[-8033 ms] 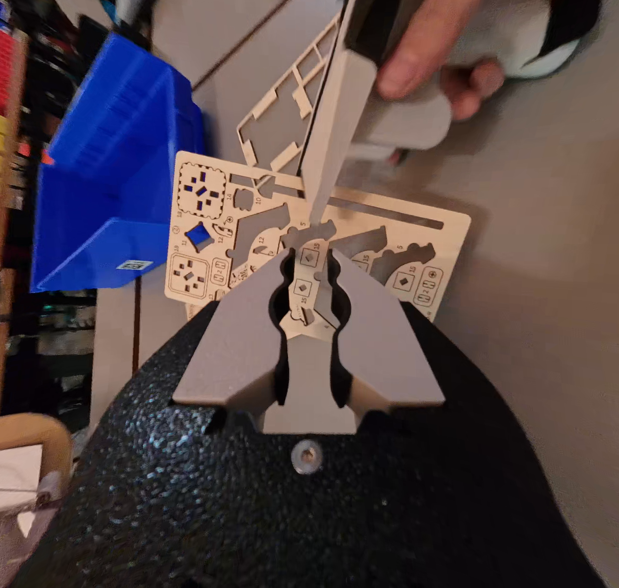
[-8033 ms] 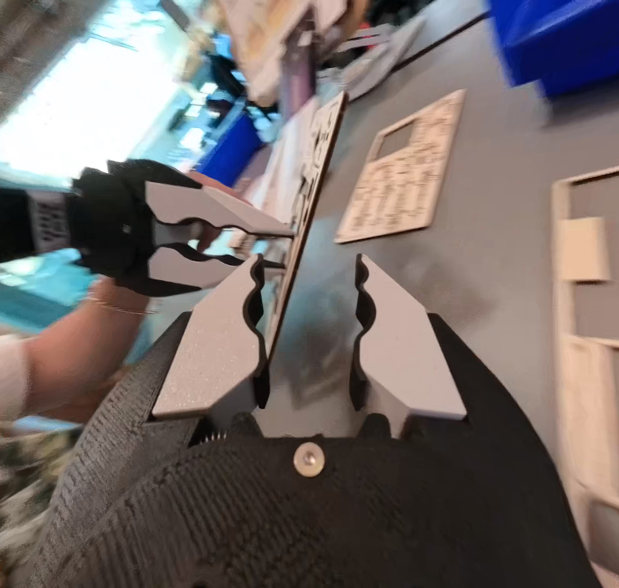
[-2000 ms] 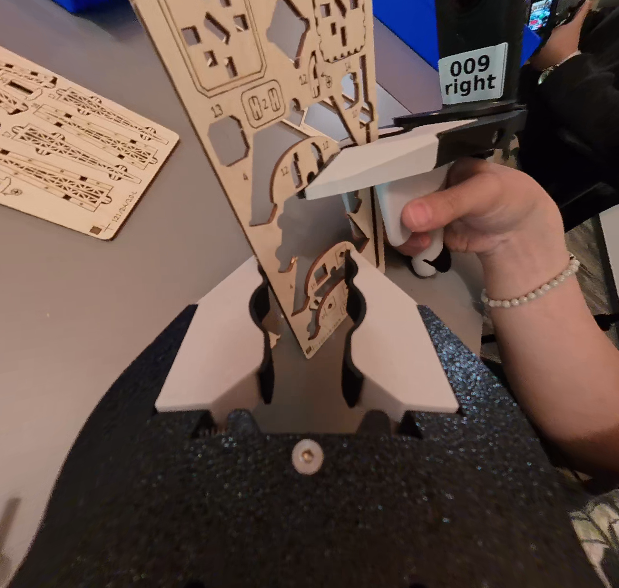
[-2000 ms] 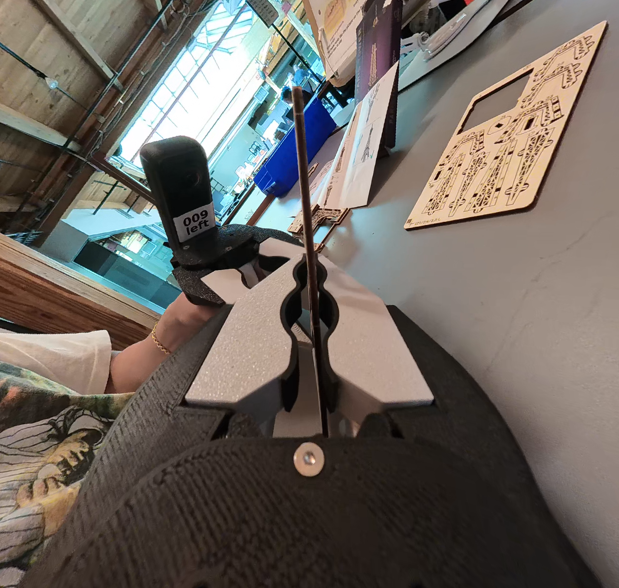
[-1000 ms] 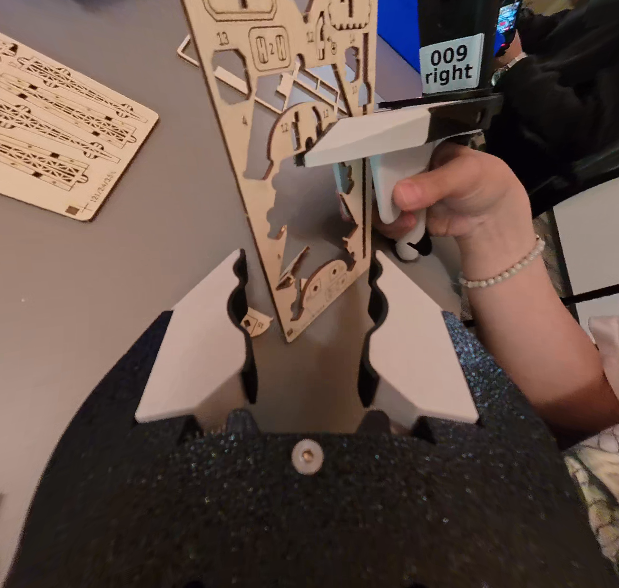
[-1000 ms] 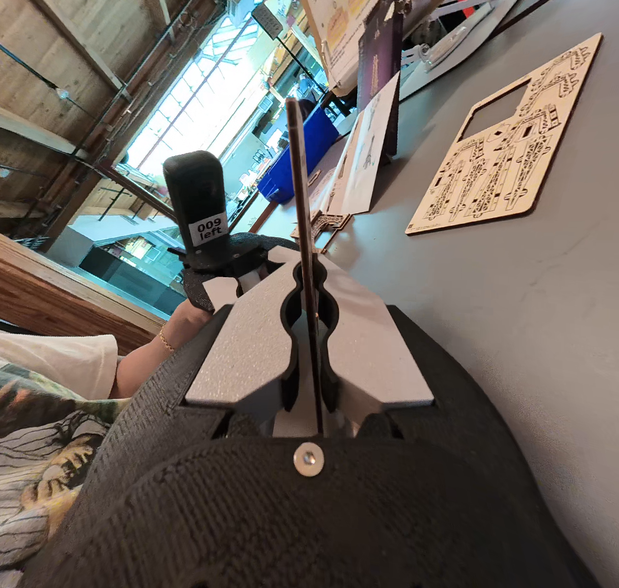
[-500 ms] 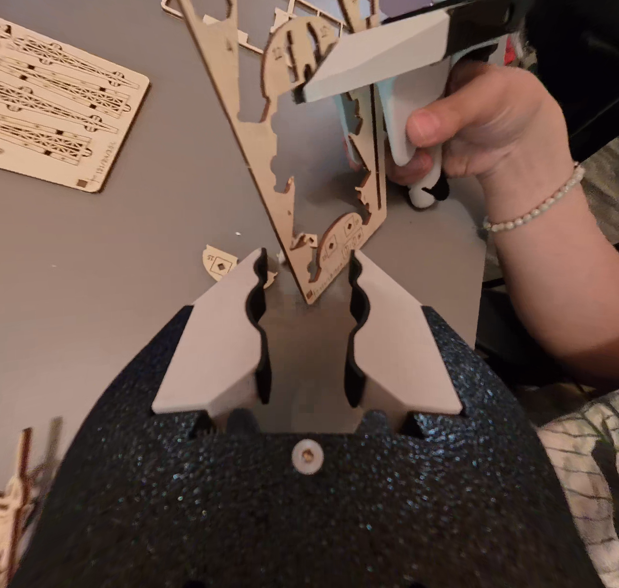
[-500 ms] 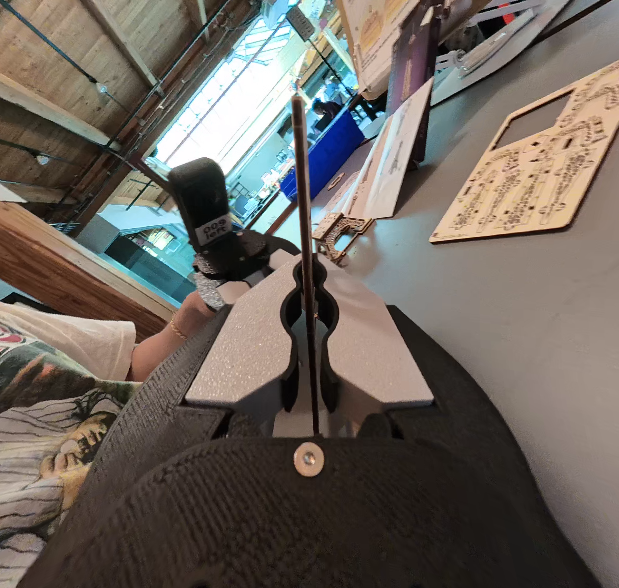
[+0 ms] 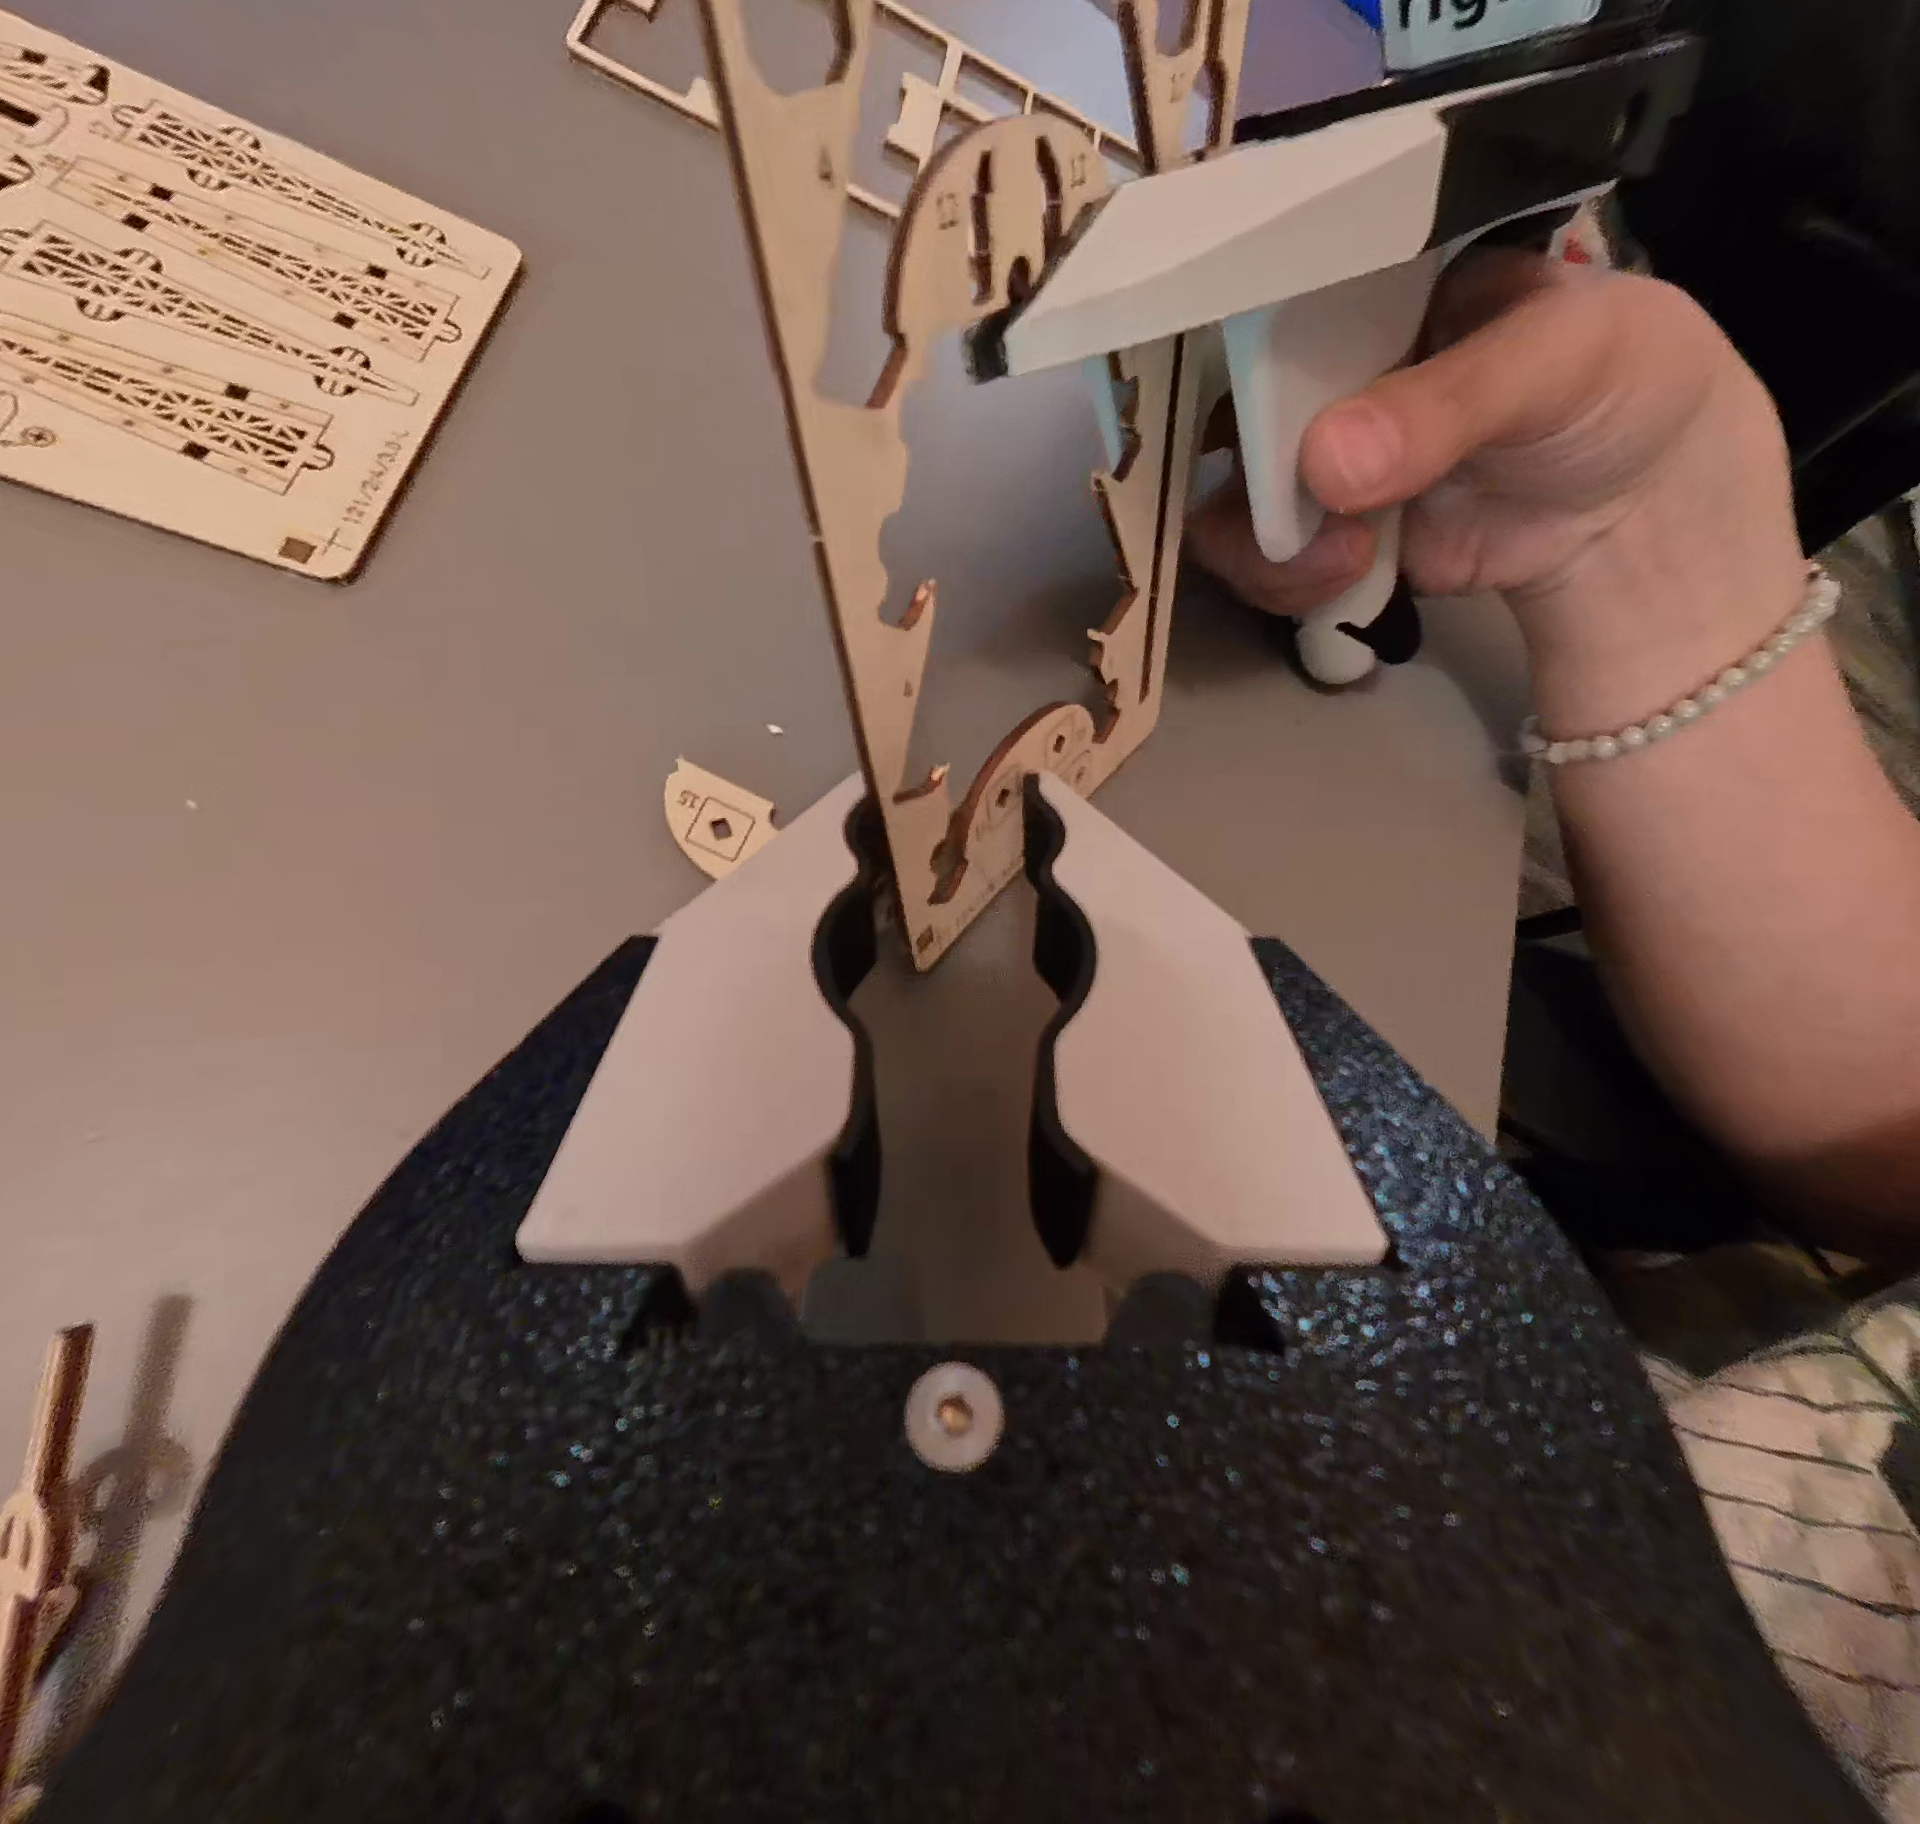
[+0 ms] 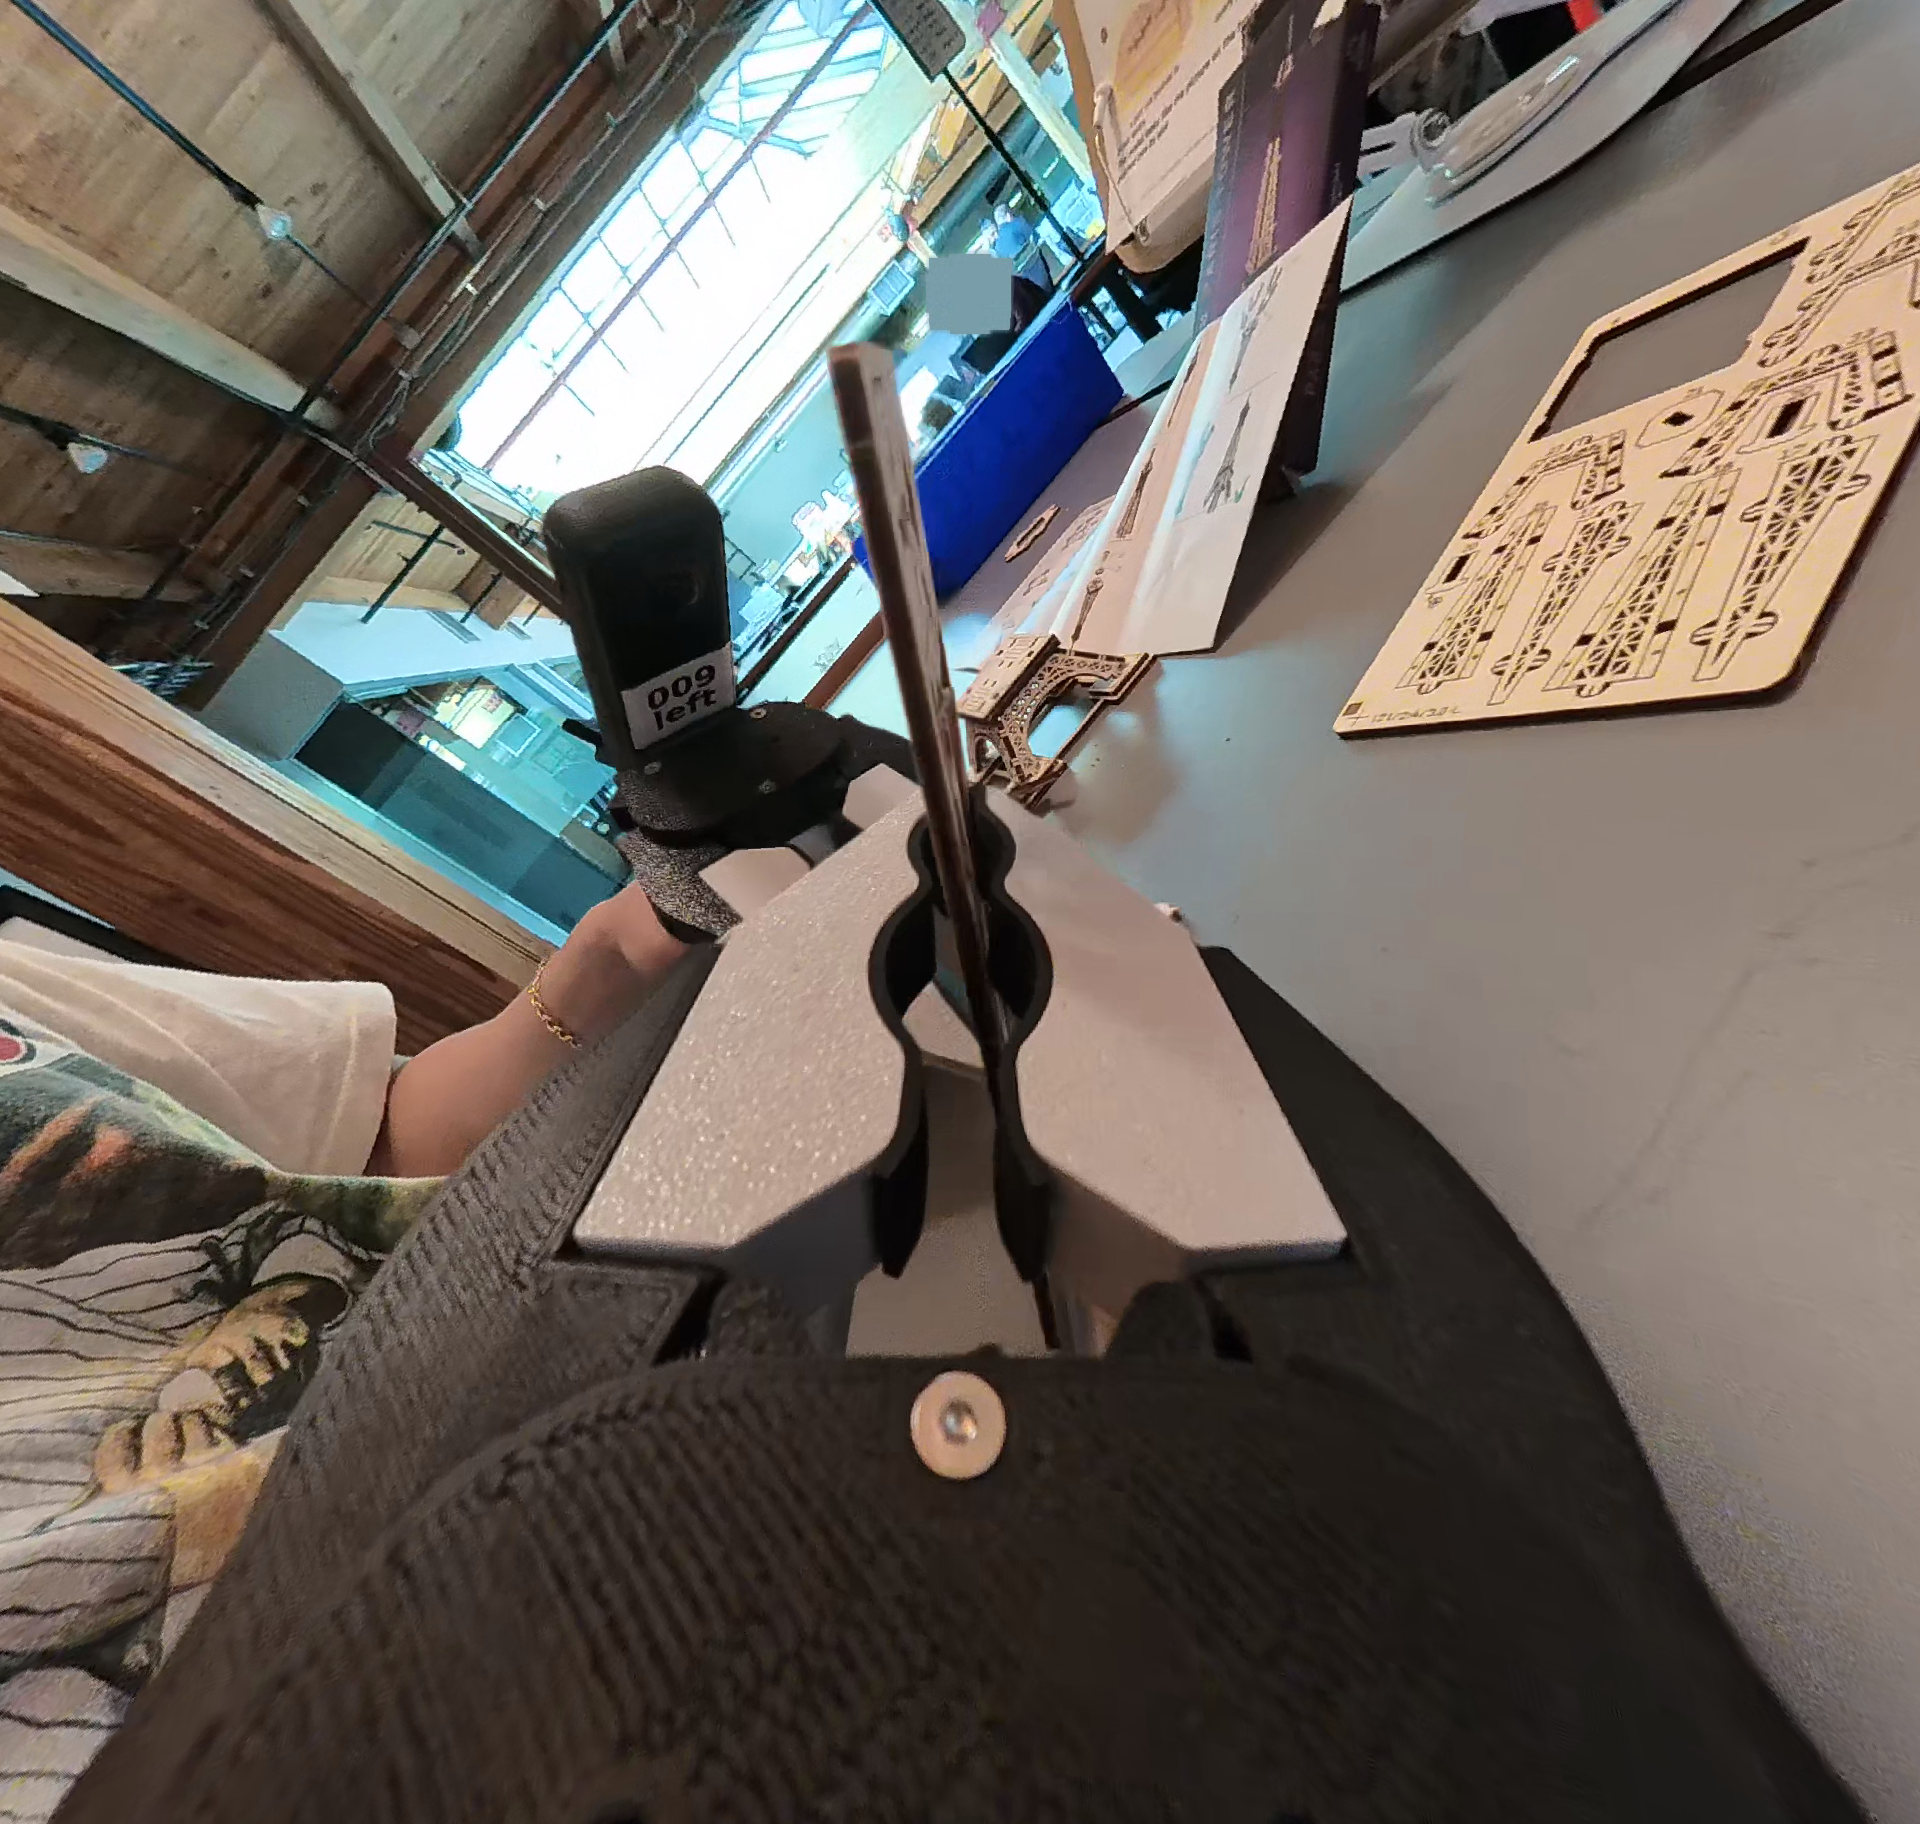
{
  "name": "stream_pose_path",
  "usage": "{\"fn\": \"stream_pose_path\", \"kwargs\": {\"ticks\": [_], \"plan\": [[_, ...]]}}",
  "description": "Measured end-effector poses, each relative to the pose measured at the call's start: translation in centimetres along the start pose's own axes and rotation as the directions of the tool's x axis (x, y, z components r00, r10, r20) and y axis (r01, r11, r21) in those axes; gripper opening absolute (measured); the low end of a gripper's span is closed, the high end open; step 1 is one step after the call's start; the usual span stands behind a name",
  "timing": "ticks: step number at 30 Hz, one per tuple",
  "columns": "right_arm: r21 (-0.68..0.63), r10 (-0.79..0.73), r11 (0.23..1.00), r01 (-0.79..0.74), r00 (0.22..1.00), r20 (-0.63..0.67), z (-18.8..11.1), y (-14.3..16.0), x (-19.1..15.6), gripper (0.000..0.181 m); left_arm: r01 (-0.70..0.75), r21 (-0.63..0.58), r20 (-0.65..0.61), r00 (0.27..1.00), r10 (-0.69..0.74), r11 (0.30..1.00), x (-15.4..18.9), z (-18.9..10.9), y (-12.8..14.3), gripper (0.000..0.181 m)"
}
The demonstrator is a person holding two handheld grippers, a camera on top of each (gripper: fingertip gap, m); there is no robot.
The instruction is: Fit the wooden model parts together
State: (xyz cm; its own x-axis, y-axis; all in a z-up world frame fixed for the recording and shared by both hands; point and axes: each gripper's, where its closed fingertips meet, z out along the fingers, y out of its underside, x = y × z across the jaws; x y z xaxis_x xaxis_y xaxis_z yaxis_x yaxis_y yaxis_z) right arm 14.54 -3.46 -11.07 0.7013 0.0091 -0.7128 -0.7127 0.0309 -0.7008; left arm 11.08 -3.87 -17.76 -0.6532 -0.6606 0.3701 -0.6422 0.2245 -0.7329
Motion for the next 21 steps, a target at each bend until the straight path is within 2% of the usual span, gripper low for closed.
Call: {"fn": "stream_pose_path", "kwargs": {"ticks": [4, 10, 14, 21], "plan": [[0.004, 0.01, 1.0, -0.01, 1.0, -0.016, -0.1, 0.0, 0.3, 0.0, 0.008, 0.017, -0.035, 0.999, -0.007, 1.0, 0.3, 0.0, 0.0, 0.026], [-0.019, 0.009, 1.0, -0.009, 1.0, -0.03, 0.1, 0.3, 0.5, 0.0, -0.02, -0.017, 0.035, 0.999, 0.021, 1.0, -0.7, -0.2, 0.2, 0.026], [-0.005, 0.012, 1.0, -0.012, 0.999, -0.034, 0.0, 0.1, 0.6, 0.0, 0.002, 0.002, -0.024, 1.0, -0.002, 1.0, -0.2, -0.4, 0.0, 0.027], [-0.019, 0.012, 1.0, -0.013, 0.999, -0.044, 0.1, 0.3, 0.7, 0.0, -0.014, -0.016, 0.024, 1.0, 0.014, 1.0, -1.1, -0.7, 0.3, 0.02]]}}
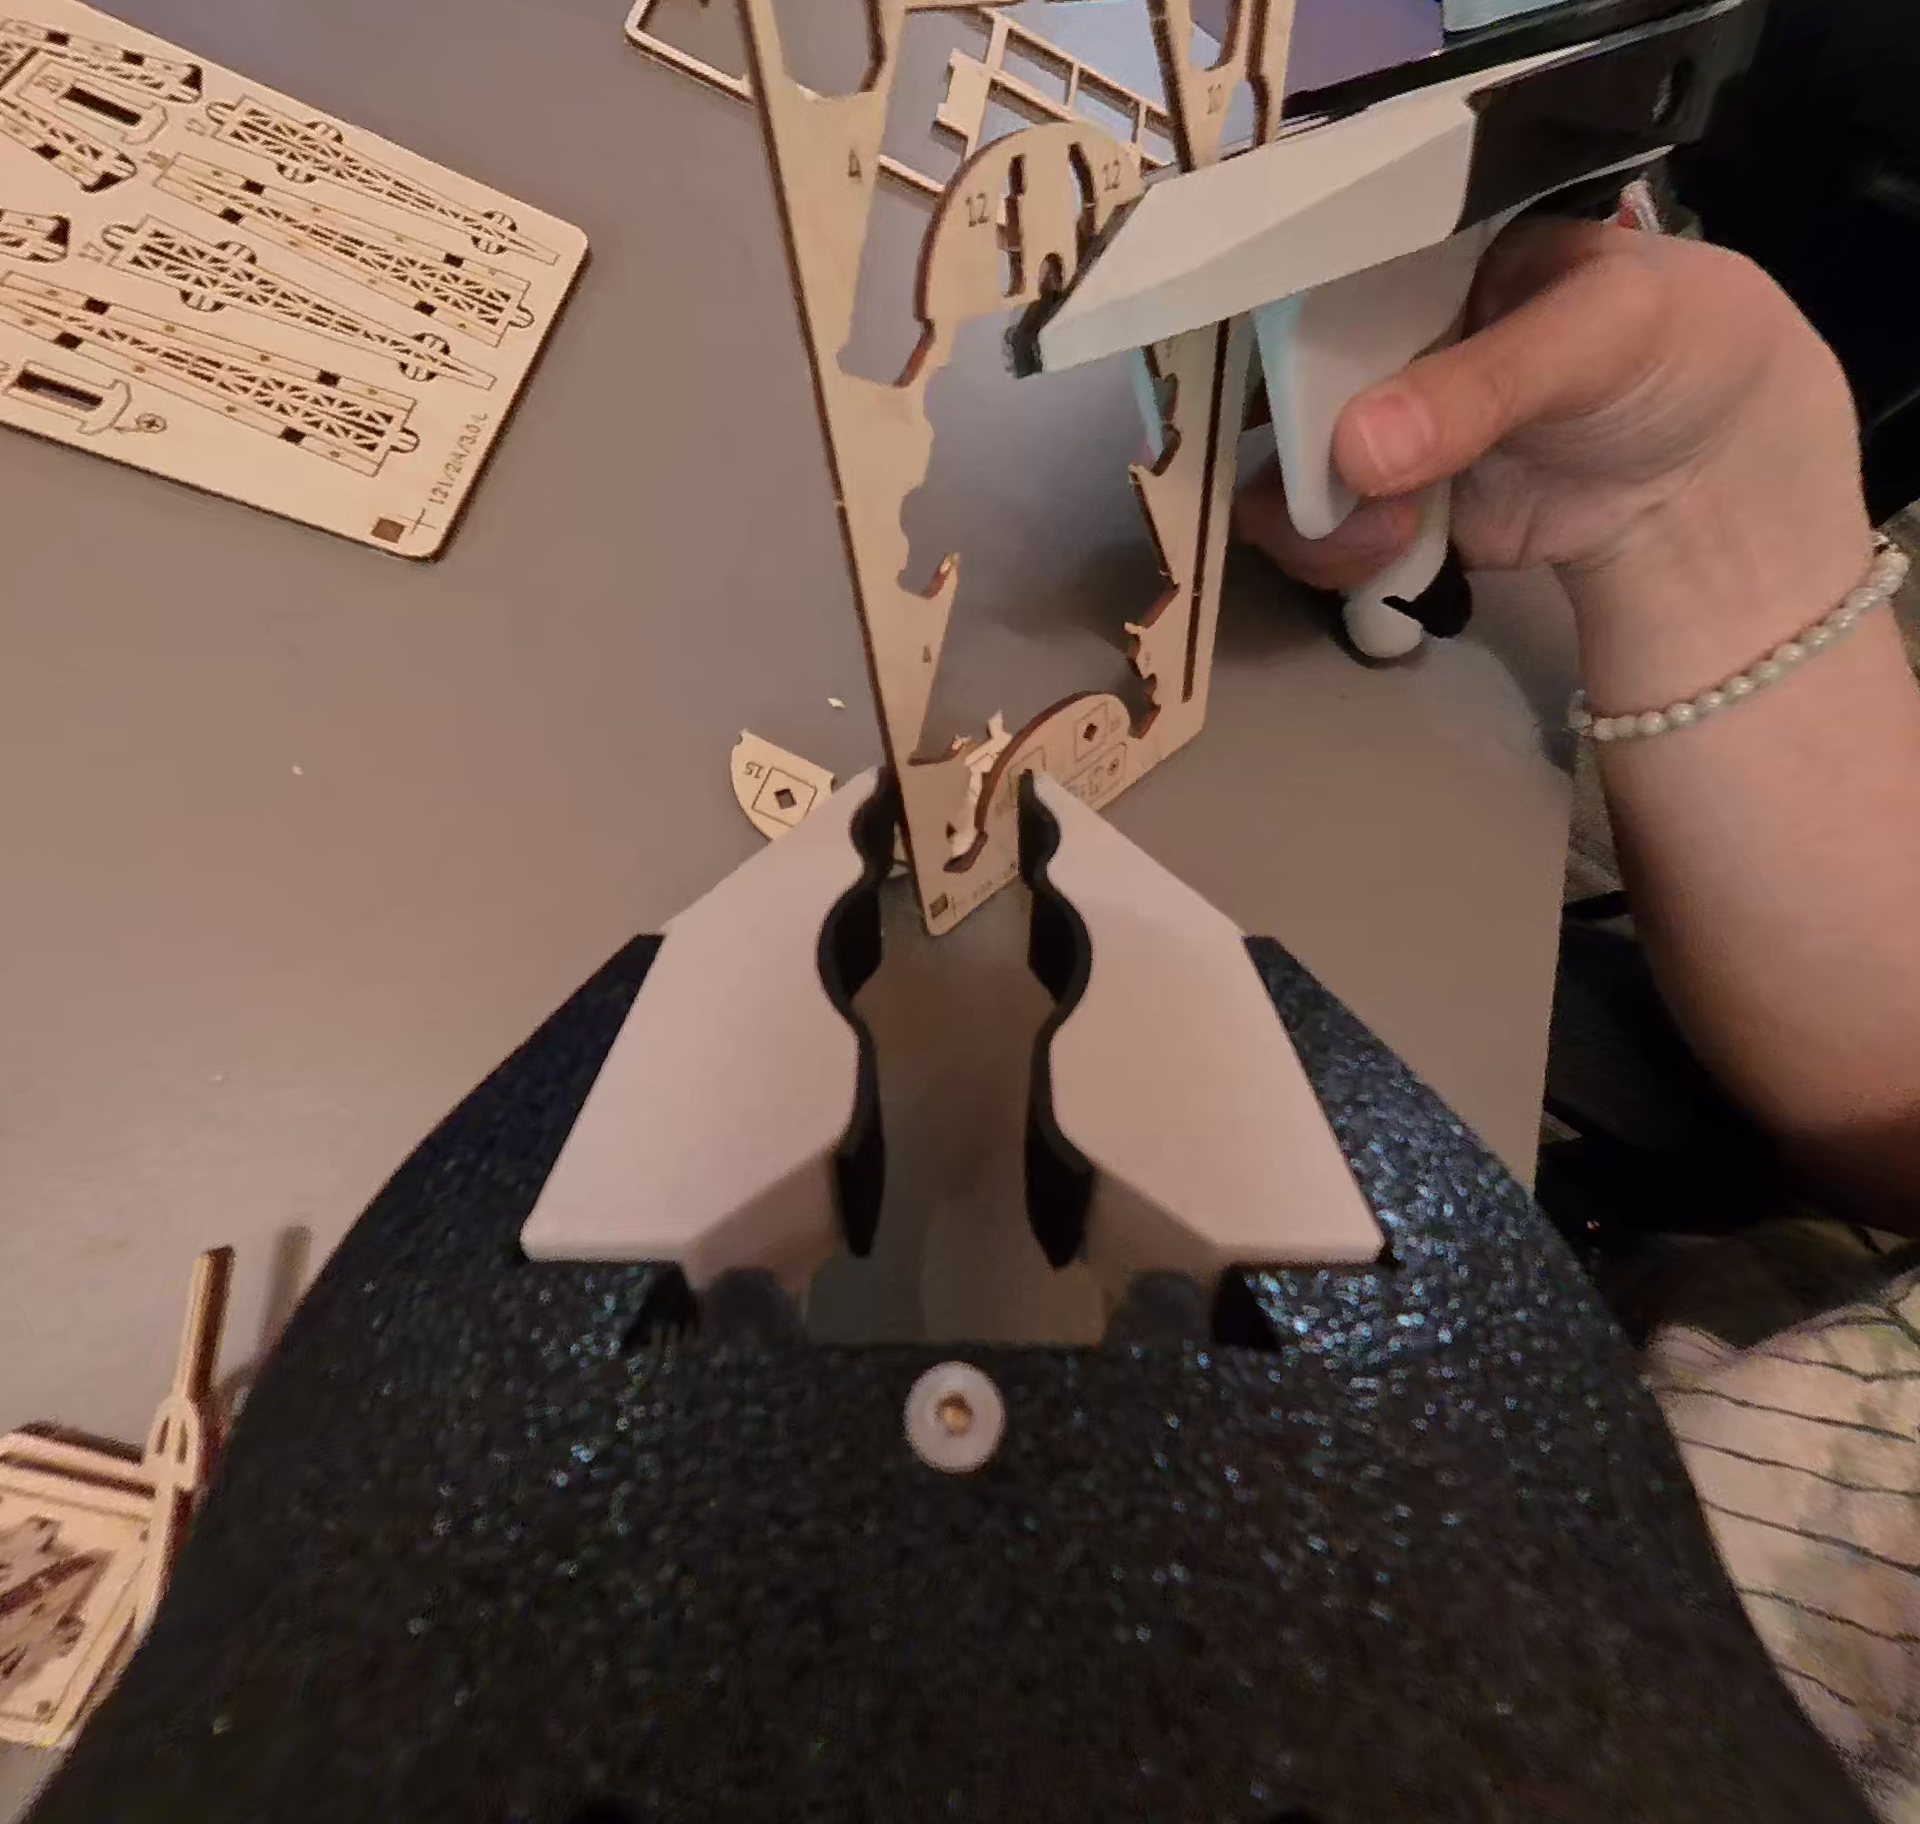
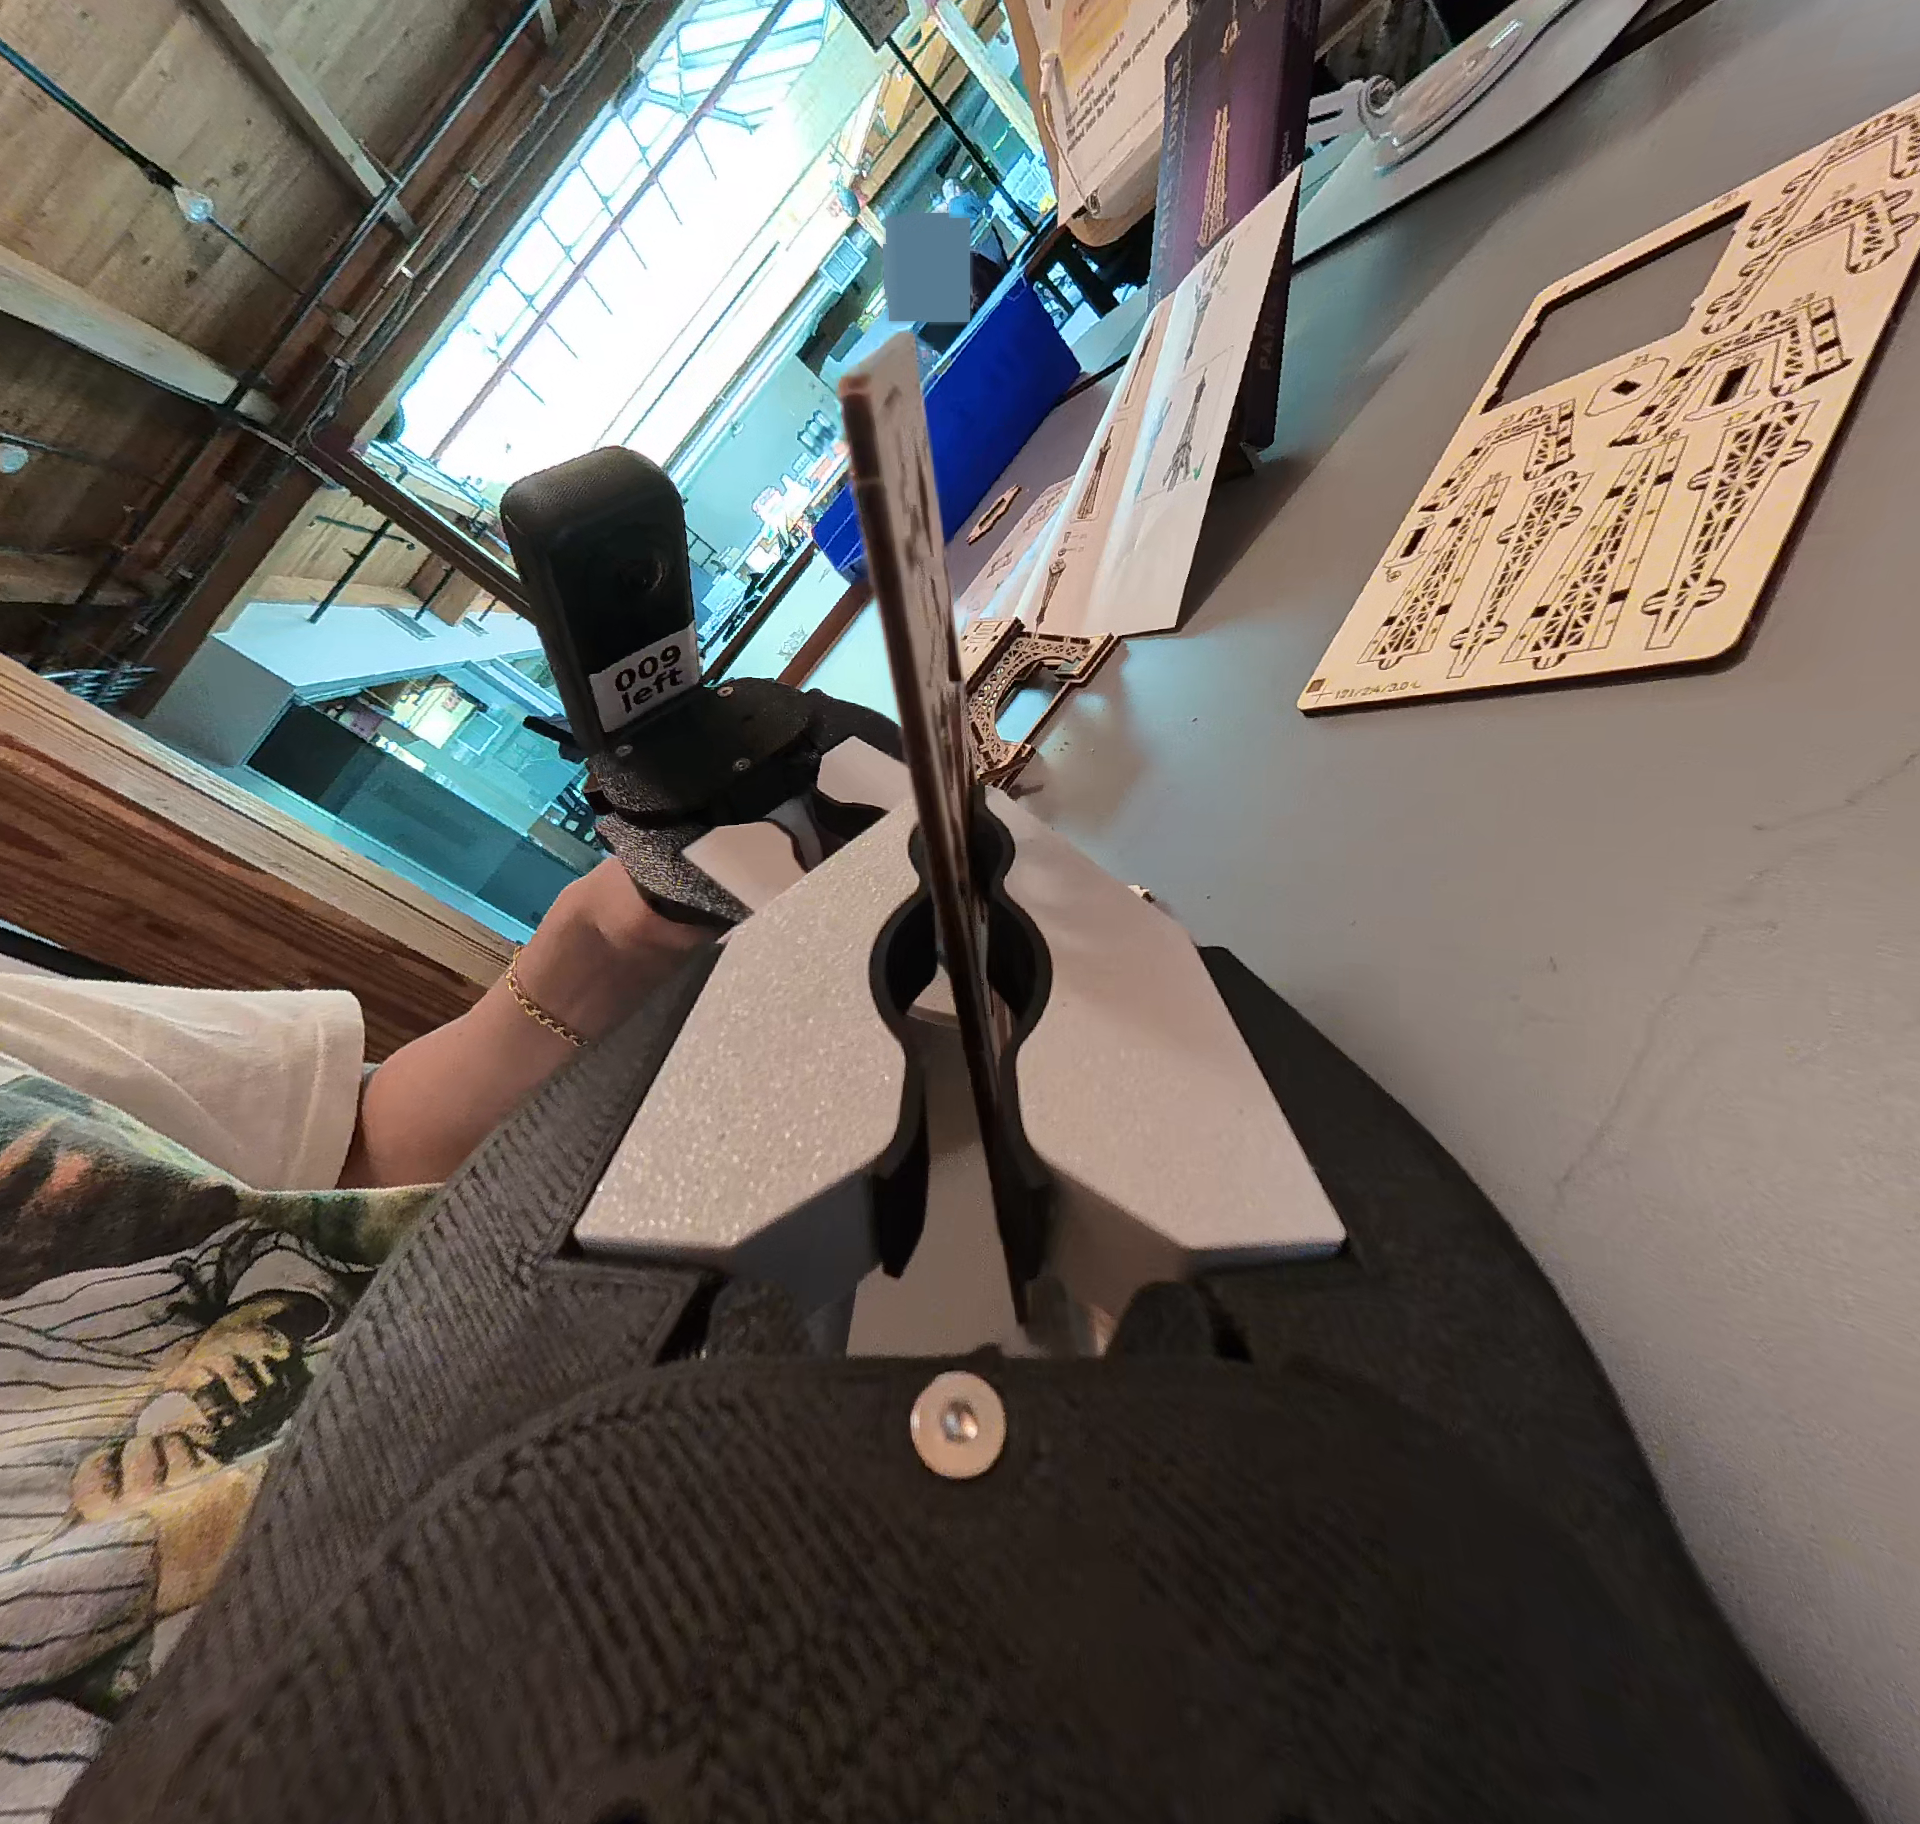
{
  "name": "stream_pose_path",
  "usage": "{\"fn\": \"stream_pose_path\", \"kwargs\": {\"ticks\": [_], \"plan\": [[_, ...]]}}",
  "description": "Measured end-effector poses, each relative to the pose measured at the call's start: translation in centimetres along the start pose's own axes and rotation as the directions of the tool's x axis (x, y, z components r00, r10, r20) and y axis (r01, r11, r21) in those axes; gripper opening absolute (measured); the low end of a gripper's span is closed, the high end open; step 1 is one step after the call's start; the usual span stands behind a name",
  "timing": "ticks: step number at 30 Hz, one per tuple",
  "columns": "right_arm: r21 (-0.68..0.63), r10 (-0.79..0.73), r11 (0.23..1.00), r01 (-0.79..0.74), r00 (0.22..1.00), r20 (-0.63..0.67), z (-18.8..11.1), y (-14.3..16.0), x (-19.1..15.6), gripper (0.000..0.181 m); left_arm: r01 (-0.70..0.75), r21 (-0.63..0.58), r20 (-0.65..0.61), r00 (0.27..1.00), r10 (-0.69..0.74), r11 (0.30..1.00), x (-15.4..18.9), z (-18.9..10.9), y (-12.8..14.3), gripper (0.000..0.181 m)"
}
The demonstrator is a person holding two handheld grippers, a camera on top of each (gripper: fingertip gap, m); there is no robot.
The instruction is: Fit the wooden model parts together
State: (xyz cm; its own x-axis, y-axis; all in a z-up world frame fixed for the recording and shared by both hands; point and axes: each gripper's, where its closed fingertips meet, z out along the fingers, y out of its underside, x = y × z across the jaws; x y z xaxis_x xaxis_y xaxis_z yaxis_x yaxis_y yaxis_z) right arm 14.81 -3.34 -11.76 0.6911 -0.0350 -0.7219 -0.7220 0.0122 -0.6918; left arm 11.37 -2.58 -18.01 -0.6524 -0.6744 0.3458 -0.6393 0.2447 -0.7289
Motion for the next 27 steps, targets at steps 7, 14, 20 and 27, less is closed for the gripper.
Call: {"fn": "stream_pose_path", "kwargs": {"ticks": [7, 14, 20, 27], "plan": [[0.001, -0.001, 1.0, 0.001, 1.0, -0.008, 0.0, 0.01, 0.11, 0.0, -0.026, -0.007, 0.005, 1.0, 0.026, 1.0, 0.1, 0.28, 0.06, 0.023], [0.006, 0.002, 1.0, -0.002, 1.0, -0.004, -0.06, -0.07, 0.07, 0.0, 0.034, 0.0, -0.031, 0.999, -0.034, 0.999, 0.28, 0.48, -0.02, 0.022], [0.013, 0.006, 1.0, -0.005, 1.0, -0.01, -0.13, -0.15, 0.2, 0.0, 0.041, -0.007, -0.03, 0.999, -0.042, 0.999, 0.29, 0.67, -0.07, 0.021], [0.021, 0.013, 1.0, -0.013, 0.999, -0.03, -0.19, -0.26, 0.53, 0.0, 0.107, -0.043, -0.017, 0.994, -0.108, 0.993, 0.22, 0.78, -0.04, 0.02]]}}
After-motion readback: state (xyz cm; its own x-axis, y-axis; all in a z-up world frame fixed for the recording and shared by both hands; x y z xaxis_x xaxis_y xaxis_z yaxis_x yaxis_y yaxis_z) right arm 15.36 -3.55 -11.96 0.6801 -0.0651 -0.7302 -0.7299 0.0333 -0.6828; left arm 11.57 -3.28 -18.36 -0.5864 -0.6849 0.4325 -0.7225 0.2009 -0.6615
